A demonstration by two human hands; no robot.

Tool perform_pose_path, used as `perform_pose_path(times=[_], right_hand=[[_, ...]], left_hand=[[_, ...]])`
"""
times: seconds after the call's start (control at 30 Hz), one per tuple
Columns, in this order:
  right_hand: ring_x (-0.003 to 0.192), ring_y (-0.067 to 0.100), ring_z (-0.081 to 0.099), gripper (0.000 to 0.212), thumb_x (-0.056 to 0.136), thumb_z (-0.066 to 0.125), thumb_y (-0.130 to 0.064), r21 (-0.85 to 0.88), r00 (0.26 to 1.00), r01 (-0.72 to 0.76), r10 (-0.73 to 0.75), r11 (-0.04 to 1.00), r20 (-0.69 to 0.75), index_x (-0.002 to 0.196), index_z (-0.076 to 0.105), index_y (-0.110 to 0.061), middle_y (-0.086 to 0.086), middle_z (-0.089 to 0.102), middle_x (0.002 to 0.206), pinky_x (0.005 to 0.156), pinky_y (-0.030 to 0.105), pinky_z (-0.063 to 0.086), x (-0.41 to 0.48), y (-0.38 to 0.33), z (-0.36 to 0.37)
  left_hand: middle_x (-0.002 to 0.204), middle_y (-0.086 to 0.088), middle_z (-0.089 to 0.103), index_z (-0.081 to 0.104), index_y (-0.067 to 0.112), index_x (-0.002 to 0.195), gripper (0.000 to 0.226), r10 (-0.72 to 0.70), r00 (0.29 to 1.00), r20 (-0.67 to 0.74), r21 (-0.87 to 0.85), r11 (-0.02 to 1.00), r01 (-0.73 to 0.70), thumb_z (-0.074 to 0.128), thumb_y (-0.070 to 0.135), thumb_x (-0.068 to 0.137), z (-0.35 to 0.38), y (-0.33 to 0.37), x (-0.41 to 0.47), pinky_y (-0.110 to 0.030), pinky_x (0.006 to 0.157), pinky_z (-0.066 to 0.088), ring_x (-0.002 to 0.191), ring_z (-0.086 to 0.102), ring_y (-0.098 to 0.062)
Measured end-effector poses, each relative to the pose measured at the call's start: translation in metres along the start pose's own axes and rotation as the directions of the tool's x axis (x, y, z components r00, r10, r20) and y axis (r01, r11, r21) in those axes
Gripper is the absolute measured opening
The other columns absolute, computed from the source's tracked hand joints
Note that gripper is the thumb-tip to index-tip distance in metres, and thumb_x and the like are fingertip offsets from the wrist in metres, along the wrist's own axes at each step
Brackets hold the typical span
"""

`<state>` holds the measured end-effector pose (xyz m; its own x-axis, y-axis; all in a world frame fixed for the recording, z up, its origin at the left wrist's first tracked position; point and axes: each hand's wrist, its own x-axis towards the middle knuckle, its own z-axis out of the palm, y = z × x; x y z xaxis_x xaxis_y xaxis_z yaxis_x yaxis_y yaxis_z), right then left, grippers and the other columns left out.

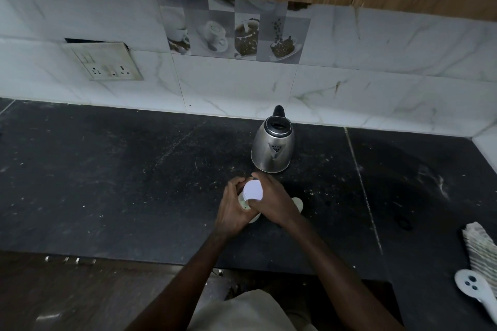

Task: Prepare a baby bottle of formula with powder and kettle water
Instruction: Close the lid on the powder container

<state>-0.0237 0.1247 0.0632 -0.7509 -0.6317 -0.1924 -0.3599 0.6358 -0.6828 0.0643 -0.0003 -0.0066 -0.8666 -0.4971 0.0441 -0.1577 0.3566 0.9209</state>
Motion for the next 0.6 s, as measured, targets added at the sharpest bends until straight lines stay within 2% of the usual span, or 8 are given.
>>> perform_pose_path(times=[0.07, 0.2, 0.3, 0.43, 0.6], right_hand=[[0.144, 0.022, 0.042, 0.084, 0.084, 0.077, -0.025, -0.052, 1.000, -0.004, 0.005, 0.999, 0.016, 0.159, 0.038, -0.019, 0.004, 0.045, 0.156, 0.116, 0.035, 0.038, 0.000, 0.000, 0.005], [0.142, 0.023, 0.043, 0.086, 0.081, 0.079, -0.024, -0.154, 0.999, 0.008, -0.002, 0.988, 0.041, 0.157, 0.038, -0.020, 0.003, 0.046, 0.154, 0.113, 0.035, 0.039, 0.004, -0.001, 0.010], [0.145, 0.025, 0.041, 0.086, 0.082, 0.079, -0.022, -0.229, 0.996, 0.047, -0.029, 0.972, 0.080, 0.157, 0.038, -0.019, 0.004, 0.044, 0.156, 0.116, 0.034, 0.037, 0.005, 0.001, 0.015], [0.149, 0.022, 0.037, 0.085, 0.087, 0.077, -0.020, -0.292, 0.991, 0.059, -0.022, 0.955, 0.129, 0.160, 0.034, -0.022, 0.003, 0.038, 0.162, 0.117, 0.038, 0.040, 0.005, 0.000, 0.019], [0.146, 0.022, 0.042, 0.077, 0.088, 0.073, -0.017, -0.309, 0.984, 0.050, 0.005, 0.950, 0.176, 0.157, 0.038, -0.022, 0.002, 0.041, 0.159, 0.115, 0.042, 0.042, 0.010, -0.004, 0.024]], left_hand=[[0.136, 0.008, 0.060, 0.041, 0.031, 0.139, 0.087, -0.018, 1.000, 0.013, 0.007, 1.000, 0.018, 0.094, 0.034, 0.069, 0.000, -0.004, -0.001, -0.026, 0.098, 0.054, 0.124, 0.060, -0.004], [0.143, 0.015, 0.055, 0.030, 0.032, 0.146, 0.107, -0.065, 0.991, 0.121, 0.026, 0.998, 0.062, 0.095, 0.048, 0.063, -0.002, -0.012, -0.004, -0.018, 0.097, 0.050, 0.125, 0.057, -0.001], [0.144, 0.011, 0.052, 0.027, 0.030, 0.147, 0.118, -0.116, 0.980, 0.164, 0.056, 0.993, 0.108, 0.099, 0.047, 0.055, 0.000, -0.024, -0.007, -0.028, 0.102, 0.051, 0.127, 0.056, -0.008], [0.142, 0.005, 0.056, 0.027, 0.027, 0.147, 0.115, -0.157, 0.975, 0.156, 0.104, 0.984, 0.142, 0.098, 0.036, 0.057, 0.003, -0.036, -0.009, -0.037, 0.103, 0.052, 0.127, 0.059, -0.019], [0.135, 0.005, 0.063, 0.031, 0.029, 0.149, 0.110, -0.169, 0.977, 0.133, 0.095, 0.983, 0.157, 0.097, 0.036, 0.062, 0.004, -0.038, -0.005, -0.034, 0.096, 0.054, 0.120, 0.064, -0.018]])
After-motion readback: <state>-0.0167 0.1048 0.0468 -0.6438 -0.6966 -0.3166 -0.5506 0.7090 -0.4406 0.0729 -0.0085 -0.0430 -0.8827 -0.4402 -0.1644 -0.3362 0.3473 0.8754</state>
